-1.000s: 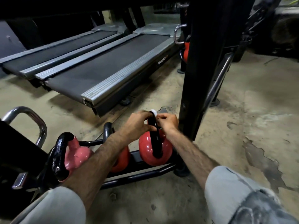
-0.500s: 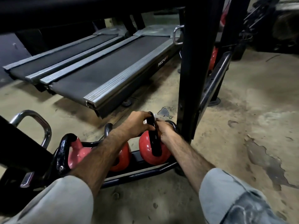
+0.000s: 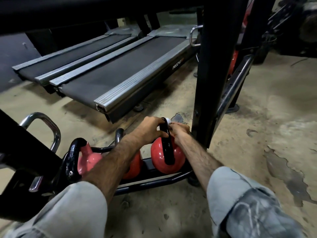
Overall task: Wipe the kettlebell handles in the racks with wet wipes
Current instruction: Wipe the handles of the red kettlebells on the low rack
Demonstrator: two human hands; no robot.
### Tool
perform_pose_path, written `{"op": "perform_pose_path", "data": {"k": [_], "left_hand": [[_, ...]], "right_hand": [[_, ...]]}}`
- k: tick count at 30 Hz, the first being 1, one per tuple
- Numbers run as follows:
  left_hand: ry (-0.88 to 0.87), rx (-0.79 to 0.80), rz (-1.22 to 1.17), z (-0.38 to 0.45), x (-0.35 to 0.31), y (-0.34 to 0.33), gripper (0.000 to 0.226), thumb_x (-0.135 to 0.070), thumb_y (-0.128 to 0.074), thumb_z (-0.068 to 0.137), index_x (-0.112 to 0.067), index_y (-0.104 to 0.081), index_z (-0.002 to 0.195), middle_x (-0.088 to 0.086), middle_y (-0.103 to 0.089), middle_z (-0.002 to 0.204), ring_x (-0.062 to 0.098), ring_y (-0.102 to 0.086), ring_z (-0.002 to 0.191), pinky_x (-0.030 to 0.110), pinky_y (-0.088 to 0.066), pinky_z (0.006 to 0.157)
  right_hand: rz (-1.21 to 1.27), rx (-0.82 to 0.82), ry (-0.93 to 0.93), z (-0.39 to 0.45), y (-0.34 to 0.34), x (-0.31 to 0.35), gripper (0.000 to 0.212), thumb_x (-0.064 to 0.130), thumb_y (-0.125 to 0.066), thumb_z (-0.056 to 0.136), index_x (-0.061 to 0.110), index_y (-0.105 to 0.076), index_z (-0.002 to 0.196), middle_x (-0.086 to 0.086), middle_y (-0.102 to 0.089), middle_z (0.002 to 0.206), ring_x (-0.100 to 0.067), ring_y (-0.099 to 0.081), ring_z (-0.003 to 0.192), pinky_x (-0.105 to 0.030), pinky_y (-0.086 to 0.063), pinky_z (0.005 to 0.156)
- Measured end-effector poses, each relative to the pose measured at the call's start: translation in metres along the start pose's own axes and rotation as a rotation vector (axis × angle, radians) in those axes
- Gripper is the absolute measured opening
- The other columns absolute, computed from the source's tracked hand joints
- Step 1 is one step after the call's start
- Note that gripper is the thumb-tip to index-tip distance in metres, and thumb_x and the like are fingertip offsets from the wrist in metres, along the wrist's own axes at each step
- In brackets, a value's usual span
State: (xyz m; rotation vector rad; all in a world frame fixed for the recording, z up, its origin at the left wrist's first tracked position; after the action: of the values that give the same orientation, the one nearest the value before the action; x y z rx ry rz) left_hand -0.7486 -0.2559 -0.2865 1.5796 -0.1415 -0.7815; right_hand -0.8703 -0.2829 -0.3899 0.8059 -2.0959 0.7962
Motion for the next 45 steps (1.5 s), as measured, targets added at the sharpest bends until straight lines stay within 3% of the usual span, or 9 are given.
{"op": "perform_pose_path", "data": {"k": [7,11,15,20,24,29,37,43,45], "left_hand": [[-0.004,-0.067,-0.086,-0.005,0.005,-0.006,0.034,-0.02,-0.077,0.074,-0.014,-0.07,0.106,0.006,-0.069,0.106,0.022,-0.062,0.102,0.036,-0.048,0.089],[-0.009,-0.227,-0.198,-0.017,0.005,-0.017,0.038,-0.012,-0.077,0.074,-0.003,-0.069,0.11,0.012,-0.065,0.119,0.021,-0.06,0.112,0.022,-0.042,0.096],[-0.019,-0.324,-0.212,-0.02,0.007,-0.029,0.03,-0.009,-0.076,0.075,0.0,-0.072,0.103,0.015,-0.067,0.113,0.025,-0.063,0.108,0.025,-0.045,0.097],[0.023,-0.286,-0.332,-0.02,0.01,-0.028,0.029,-0.007,-0.078,0.072,-0.002,-0.071,0.099,0.012,-0.067,0.104,0.022,-0.066,0.096,0.033,-0.054,0.089],[0.175,-0.276,-0.57,-0.026,0.015,-0.024,0.024,-0.004,-0.079,0.072,-0.008,-0.065,0.092,0.006,-0.067,0.099,0.015,-0.069,0.086,0.023,-0.055,0.067],[0.328,-0.229,-0.831,-0.014,0.028,-0.014,0.021,0.008,-0.056,0.088,-0.009,-0.055,0.1,0.012,-0.064,0.095,0.031,-0.069,0.084,0.047,-0.06,0.069],[0.246,-0.102,-0.301,-0.009,0.018,-0.014,0.043,0.009,-0.068,0.073,-0.011,-0.068,0.111,0.011,-0.062,0.111,0.027,-0.067,0.089,0.039,-0.055,0.085],[0.456,0.045,-0.367,-0.053,-0.024,0.017,0.045,0.01,-0.053,0.077,-0.012,-0.066,0.113,0.008,-0.069,0.11,0.023,-0.066,0.097,0.038,-0.054,0.087],[0.541,0.04,-0.482,-0.077,-0.037,0.029,0.04,0.009,-0.056,0.074,-0.016,-0.069,0.103,0.01,-0.071,0.103,0.026,-0.067,0.094,0.044,-0.056,0.083]], "right_hand": [[-0.281,0.231,0.309,-0.027,0.021,0.015,0.022,0.0,-0.062,0.09,0.019,-0.072,0.092,-0.004,-0.073,0.086,-0.013,-0.068,0.073,-0.027,-0.056,0.068],[-0.54,0.251,0.495,-0.015,0.004,0.033,0.022,0.003,-0.058,0.091,0.016,-0.075,0.098,-0.002,-0.074,0.092,-0.015,-0.07,0.084,-0.018,-0.053,0.057],[-0.928,0.209,0.561,0.008,-0.023,0.043,0.028,0.012,-0.056,0.089,0.029,-0.078,0.088,0.004,-0.074,0.102,-0.013,-0.062,0.108,-0.026,-0.05,0.093],[-0.837,0.207,0.652,-0.023,0.002,0.041,0.023,0.008,-0.059,0.091,0.023,-0.077,0.096,0.008,-0.073,0.091,-0.014,-0.067,0.098,-0.034,-0.053,0.093],[-0.9,0.251,0.786,-0.049,0.028,0.036,0.018,0.014,-0.067,0.09,0.028,-0.076,0.095,0.014,-0.067,0.093,-0.006,-0.065,0.09,-0.018,-0.051,0.084],[-0.897,0.266,0.795,-0.056,0.03,0.039,0.019,0.013,-0.068,0.089,0.029,-0.075,0.094,0.006,-0.07,0.097,-0.001,-0.066,0.078,-0.006,-0.048,0.071],[-0.957,0.236,0.86,-0.108,0.054,0.023,0.031,-0.009,-0.057,0.076,0.015,-0.074,0.087,-0.001,-0.069,0.092,-0.011,-0.064,0.089,-0.017,-0.047,0.081],[-1.359,0.349,0.48,-0.156,0.059,0.048,0.024,0.0,-0.063,0.079,0.012,-0.076,0.095,-0.01,-0.073,0.097,-0.023,-0.066,0.095,-0.026,-0.047,0.084],[-1.315,0.317,0.419,-0.187,0.063,0.059,0.025,-0.001,-0.061,0.081,0.012,-0.078,0.095,-0.008,-0.074,0.098,-0.021,-0.067,0.095,-0.025,-0.049,0.086]]}}
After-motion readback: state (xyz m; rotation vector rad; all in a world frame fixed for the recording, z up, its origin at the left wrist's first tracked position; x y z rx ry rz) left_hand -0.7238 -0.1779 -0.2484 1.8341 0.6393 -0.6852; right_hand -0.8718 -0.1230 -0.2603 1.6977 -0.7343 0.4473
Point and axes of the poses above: each hand's wrist, its own z-axis towards the middle knuckle, its own y-axis out of the back of the hand, x = y × z, the point moved 2 cm from there along z, towards the middle knuckle
